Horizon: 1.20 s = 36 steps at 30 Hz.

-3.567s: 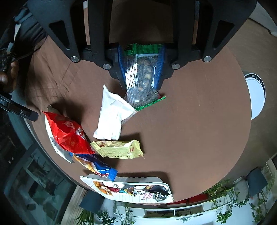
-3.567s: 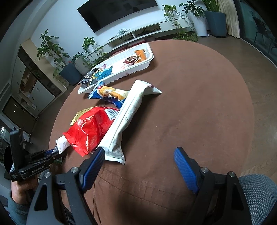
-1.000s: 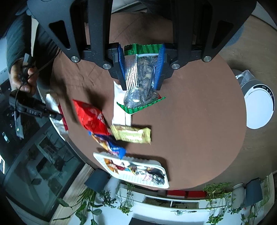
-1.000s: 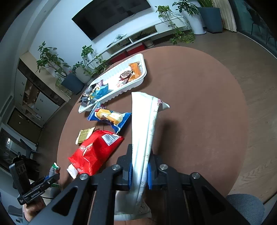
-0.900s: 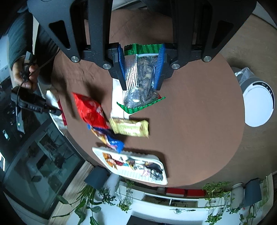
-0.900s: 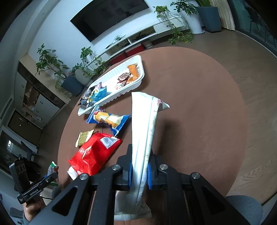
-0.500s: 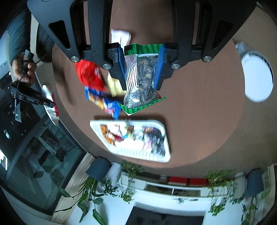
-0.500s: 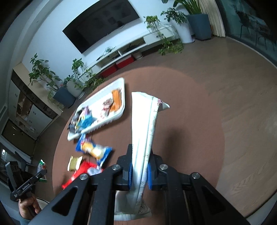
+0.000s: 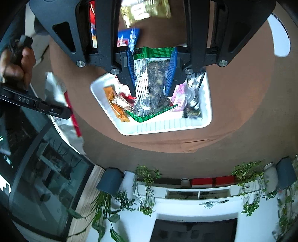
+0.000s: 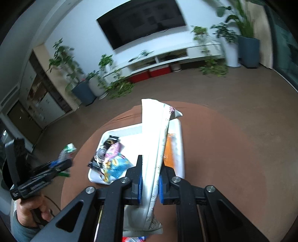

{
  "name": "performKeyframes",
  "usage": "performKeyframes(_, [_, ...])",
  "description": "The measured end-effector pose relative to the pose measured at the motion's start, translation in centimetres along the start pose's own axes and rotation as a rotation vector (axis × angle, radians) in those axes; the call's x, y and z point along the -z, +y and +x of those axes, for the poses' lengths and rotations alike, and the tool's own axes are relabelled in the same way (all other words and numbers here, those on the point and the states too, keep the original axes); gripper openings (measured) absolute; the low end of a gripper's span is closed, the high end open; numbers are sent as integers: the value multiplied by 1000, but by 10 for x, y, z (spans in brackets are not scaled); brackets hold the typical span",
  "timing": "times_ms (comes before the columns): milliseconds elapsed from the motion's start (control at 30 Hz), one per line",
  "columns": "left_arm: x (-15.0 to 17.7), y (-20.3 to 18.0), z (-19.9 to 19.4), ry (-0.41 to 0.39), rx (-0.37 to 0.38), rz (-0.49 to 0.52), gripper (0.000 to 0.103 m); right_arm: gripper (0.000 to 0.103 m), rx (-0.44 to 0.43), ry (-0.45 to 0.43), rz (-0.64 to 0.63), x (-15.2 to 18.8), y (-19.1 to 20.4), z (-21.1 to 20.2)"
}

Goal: Organize snacks
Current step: 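Carry the nut bag and white package over the white tray, then lower both snacks into the tray and open both grippers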

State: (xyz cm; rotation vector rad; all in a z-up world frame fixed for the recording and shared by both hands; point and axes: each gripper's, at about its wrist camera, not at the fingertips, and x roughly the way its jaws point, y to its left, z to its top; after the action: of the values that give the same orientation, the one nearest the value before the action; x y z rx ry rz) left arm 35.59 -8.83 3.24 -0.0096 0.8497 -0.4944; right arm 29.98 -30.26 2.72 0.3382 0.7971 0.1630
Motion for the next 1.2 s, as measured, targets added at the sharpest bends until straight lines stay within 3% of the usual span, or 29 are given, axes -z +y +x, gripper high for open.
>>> performKeyframes(300, [-27,2,78,66,-40,-6,28,14,7,110,-46,-21,24,84])
performKeyframes(500, [-22,1,116,104,-51,8,28,14,27,176,-53,-15,23,125])
performKeyframes(933, [-15,-19,166,129,-101,45,31,14,57,236,-59,-1,15,154])
performKeyframes(1200, [-13,-26,187,132,-114,56,48,17,59,247,-36,0,8,161])
